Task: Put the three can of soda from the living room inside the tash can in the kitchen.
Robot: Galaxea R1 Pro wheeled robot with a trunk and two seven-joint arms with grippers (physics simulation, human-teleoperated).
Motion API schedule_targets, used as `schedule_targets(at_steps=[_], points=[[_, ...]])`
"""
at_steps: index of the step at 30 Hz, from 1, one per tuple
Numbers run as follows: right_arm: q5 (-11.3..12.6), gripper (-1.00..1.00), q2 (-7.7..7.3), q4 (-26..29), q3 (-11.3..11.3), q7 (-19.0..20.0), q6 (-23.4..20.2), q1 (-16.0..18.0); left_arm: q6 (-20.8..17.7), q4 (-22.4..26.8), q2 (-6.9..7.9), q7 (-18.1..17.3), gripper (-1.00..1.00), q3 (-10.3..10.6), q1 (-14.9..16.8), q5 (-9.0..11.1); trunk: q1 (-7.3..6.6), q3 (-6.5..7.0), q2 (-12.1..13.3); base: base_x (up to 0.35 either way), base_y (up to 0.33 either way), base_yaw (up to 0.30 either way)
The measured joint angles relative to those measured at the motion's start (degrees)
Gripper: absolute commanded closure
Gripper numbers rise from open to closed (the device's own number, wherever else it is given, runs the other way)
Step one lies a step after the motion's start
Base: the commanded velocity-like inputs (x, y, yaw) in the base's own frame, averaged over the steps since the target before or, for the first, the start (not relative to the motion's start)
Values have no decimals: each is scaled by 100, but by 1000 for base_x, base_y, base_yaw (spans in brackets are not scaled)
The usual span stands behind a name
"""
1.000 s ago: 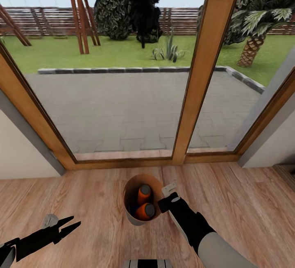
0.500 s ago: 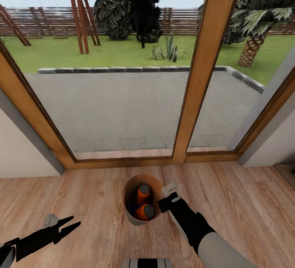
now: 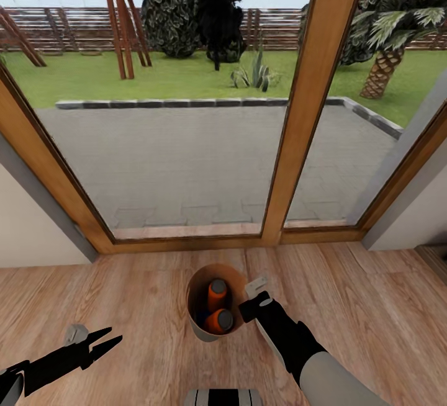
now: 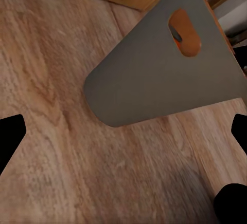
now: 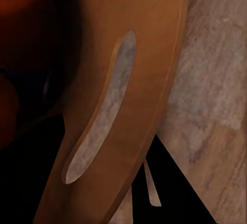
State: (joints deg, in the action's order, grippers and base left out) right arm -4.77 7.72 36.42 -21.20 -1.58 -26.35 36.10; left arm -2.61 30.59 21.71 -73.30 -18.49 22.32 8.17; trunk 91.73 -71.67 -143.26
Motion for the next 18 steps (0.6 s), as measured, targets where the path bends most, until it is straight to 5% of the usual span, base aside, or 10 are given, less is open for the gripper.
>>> schedule_targets(at_steps=[18], points=[[3, 100, -1, 0, 1, 3, -2, 0, 0, 0, 2, 0, -100, 2, 0, 0, 13, -111, -7, 0, 0, 0]])
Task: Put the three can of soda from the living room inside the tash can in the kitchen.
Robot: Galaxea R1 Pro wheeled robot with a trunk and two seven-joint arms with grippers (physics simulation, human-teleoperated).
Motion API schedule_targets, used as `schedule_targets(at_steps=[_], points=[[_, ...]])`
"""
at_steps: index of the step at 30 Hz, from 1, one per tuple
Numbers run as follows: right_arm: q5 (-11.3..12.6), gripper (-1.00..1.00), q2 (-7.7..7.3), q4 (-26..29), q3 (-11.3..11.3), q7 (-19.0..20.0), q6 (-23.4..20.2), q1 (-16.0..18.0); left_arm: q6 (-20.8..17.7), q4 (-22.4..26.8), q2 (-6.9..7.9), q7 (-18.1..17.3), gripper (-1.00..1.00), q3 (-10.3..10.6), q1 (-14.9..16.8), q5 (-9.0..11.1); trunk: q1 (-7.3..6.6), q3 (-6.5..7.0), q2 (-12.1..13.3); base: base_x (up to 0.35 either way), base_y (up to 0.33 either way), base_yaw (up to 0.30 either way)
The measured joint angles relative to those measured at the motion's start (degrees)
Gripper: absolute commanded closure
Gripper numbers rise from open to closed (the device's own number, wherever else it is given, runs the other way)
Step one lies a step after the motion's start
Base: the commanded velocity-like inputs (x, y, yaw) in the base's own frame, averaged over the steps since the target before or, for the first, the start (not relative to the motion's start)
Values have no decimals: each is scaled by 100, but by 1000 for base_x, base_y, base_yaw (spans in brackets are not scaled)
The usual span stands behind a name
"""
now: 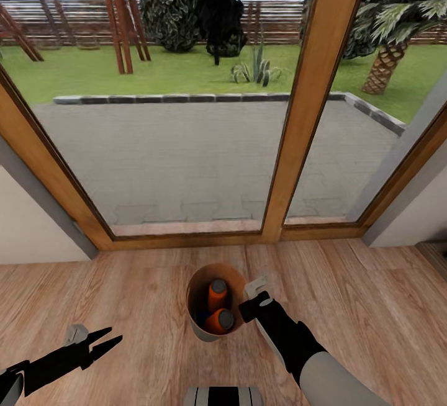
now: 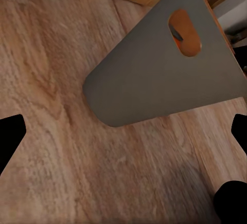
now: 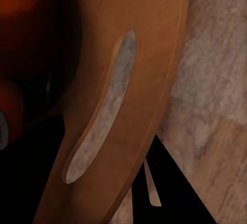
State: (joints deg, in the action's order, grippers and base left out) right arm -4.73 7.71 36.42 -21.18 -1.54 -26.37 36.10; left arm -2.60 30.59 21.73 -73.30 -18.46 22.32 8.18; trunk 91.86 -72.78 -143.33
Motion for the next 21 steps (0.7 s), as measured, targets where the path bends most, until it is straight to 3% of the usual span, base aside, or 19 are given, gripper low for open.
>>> schedule_targets(at_steps=[7, 21], points=[[-14, 100, 1, -1, -1, 0, 2, -1, 0, 0, -1, 0, -100, -2, 0, 0, 11, -88, -5, 0, 0, 0], [-16, 100, 2, 17, 2, -3, 2, 8, -3, 0, 2, 0, -100, -4, -2, 0, -1, -131, -9, 0, 0, 0]])
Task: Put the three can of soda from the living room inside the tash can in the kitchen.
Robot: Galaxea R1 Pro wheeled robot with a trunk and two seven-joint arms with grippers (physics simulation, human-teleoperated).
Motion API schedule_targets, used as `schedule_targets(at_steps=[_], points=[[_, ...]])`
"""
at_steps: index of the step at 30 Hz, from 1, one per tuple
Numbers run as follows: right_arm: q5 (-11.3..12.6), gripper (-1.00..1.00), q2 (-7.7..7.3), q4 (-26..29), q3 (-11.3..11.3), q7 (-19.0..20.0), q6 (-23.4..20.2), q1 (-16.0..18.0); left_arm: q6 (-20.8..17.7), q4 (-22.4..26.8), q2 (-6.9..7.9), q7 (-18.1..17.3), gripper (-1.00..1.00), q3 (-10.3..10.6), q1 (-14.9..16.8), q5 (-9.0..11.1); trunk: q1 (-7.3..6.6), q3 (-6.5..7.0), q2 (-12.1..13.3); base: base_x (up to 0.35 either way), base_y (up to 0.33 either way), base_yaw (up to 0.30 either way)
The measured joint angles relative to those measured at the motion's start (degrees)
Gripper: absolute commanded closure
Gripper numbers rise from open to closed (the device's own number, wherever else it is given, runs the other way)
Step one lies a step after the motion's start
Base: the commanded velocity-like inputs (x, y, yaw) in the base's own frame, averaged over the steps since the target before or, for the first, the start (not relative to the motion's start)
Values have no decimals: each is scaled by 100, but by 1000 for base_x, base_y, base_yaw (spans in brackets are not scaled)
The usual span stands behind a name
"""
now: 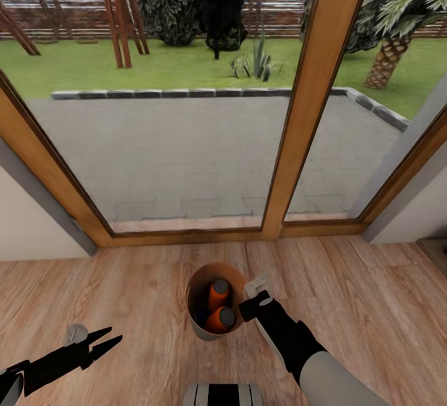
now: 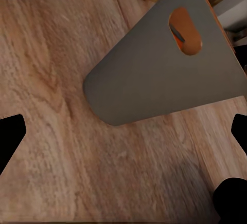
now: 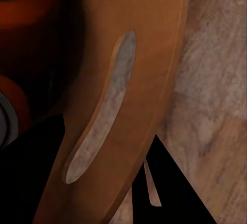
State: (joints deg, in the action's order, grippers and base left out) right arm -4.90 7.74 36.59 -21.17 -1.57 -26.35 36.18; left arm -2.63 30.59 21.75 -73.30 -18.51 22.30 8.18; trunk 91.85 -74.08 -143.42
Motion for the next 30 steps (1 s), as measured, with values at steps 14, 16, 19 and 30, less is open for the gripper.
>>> schedule_targets(at_steps=[14, 16, 19, 30], points=[[-33, 100, -1, 51, 1, 0, -3, -1, 0, 2, -2, -2, -100, 0, 0, 0, -43, -89, -5, 0, 0, 0], [-49, 100, -1, 76, 2, -2, -3, -1, -1, 3, -3, -3, -100, 0, 0, 0, -64, -133, -8, 0, 0, 0], [-59, 100, -1, 89, 2, -1, -4, 0, -1, 6, -3, -4, -100, 1, 0, 0, -75, -156, -9, 0, 0, 0], [-61, 100, -1, 91, 3, 0, -4, 0, -1, 9, -3, -4, -100, 0, 0, 0, -74, -156, -9, 0, 0, 0]])
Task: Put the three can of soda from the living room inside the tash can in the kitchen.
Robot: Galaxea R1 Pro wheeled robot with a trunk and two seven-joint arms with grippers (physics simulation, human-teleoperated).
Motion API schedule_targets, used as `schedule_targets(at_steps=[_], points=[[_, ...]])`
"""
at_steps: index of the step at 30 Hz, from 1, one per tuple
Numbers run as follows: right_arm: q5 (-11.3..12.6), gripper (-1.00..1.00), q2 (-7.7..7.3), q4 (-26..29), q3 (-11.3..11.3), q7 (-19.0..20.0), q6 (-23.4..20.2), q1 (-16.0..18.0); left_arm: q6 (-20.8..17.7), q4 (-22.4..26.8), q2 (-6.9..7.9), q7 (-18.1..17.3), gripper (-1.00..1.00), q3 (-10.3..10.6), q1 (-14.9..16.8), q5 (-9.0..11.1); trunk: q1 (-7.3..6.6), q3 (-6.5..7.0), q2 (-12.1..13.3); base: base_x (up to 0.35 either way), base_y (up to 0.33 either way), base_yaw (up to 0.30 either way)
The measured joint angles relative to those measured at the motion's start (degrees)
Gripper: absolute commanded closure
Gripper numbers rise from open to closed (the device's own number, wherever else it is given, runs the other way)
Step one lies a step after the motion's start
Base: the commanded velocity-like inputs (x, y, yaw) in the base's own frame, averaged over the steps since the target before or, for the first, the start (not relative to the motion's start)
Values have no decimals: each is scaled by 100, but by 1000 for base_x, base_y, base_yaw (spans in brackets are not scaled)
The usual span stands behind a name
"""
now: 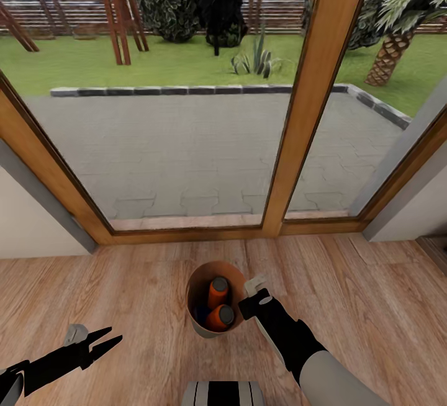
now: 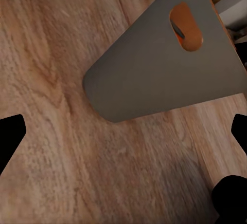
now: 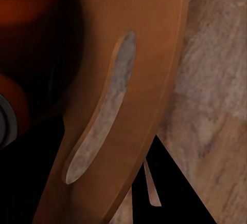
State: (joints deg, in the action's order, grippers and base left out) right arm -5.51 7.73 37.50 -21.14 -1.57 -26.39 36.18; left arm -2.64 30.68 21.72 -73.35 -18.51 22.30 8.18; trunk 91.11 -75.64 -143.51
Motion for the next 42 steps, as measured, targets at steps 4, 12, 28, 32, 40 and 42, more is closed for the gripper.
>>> schedule_targets(at_steps=[4, 12, 28, 32, 40, 42], points=[[1, 100, 0, 3, 0, -1, 0, 0, 0, 0, -1, -2, -100, 1, 0, 0, -2, -4, 0, 0, 0, 0], [-10, 100, 0, 34, 3, -3, -6, 0, 0, 8, 3, 0, -100, -2, 0, 0, -22, -49, 0, 0, 0, 0], [-13, 100, 0, 43, 2, -3, -9, 0, 0, 16, 1, -4, -100, -3, 0, 0, -26, -58, 0, 0, 0, 0], [-13, 100, 0, 43, 2, -3, -9, 0, 0, 18, 3, -4, -100, -4, 0, 0, -26, -58, 0, 0, 0, 0], [-26, 100, 0, 48, -1, -4, -13, 0, 6, 18, 4, -4, -100, -4, 0, 0, -25, -58, 0, 0, 0, 0], [-27, 100, 0, 48, -1, -4, -13, 0, 7, 18, 3, -4, -100, -4, 0, 0, -25, -58, 0, 0, 0, 0]])
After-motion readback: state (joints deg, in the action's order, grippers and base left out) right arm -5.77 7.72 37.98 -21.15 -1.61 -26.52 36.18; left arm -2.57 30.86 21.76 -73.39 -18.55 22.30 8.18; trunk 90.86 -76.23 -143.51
